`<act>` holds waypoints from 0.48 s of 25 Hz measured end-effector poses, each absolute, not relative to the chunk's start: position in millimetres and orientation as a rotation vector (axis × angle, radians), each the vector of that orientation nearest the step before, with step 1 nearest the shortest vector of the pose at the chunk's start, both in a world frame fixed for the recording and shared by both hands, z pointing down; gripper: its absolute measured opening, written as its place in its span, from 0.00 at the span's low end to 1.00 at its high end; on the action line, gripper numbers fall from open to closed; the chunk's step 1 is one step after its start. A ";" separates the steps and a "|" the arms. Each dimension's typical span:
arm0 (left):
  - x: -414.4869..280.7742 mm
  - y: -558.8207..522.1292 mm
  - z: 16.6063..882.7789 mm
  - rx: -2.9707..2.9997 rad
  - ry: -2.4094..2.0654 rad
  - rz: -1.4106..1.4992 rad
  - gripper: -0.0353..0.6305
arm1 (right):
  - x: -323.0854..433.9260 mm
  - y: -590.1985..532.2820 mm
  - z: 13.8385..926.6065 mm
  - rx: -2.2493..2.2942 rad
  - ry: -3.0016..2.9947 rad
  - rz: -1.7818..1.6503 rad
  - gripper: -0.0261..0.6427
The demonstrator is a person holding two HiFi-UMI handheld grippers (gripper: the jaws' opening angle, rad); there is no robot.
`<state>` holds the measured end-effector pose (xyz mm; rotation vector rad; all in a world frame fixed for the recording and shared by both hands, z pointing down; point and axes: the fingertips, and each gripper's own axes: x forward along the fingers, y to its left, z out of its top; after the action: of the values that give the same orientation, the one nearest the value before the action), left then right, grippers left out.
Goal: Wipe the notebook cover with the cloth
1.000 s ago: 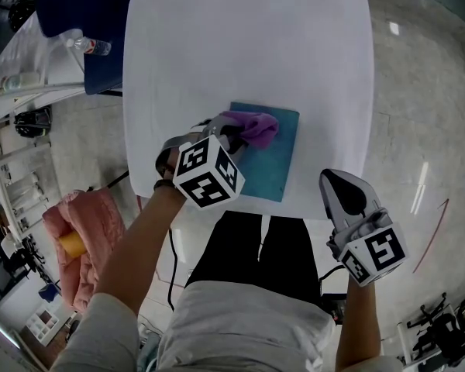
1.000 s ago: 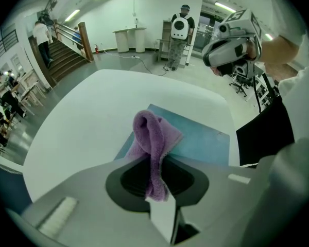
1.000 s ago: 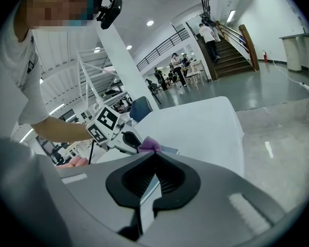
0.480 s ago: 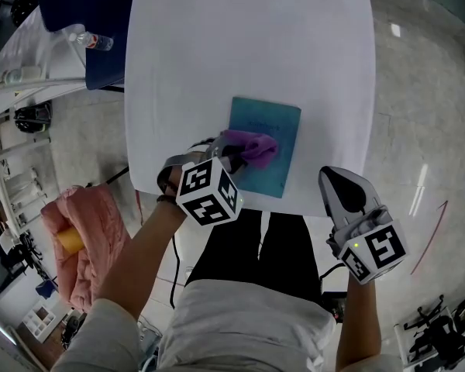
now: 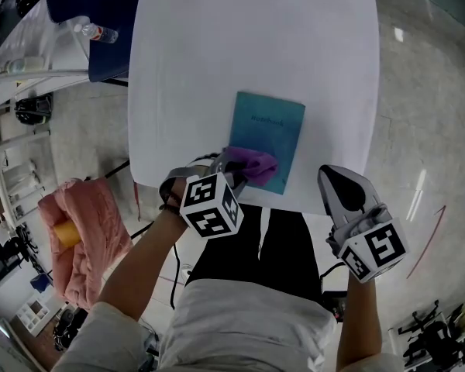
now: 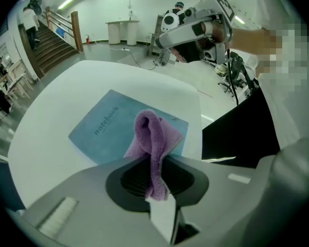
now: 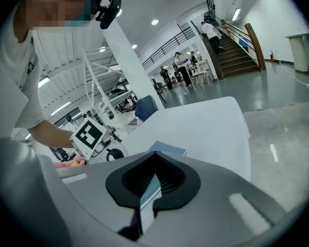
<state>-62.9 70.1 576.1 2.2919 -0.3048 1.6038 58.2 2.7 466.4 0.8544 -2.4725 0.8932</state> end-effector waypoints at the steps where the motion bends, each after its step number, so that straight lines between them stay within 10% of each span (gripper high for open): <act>1: -62.1 73.3 575.8 2.287 -0.297 1.599 0.14 | 58.2 3.1 466.0 0.850 -2.473 0.891 0.06; 12: -60.0 100.9 574.9 2.203 -0.175 1.571 0.14 | 51.0 8.6 464.5 0.805 -2.481 0.884 0.06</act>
<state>-60.0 100.9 574.9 2.2032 -0.1749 1.5712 51.0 8.6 464.5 0.8052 -2.4806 0.8841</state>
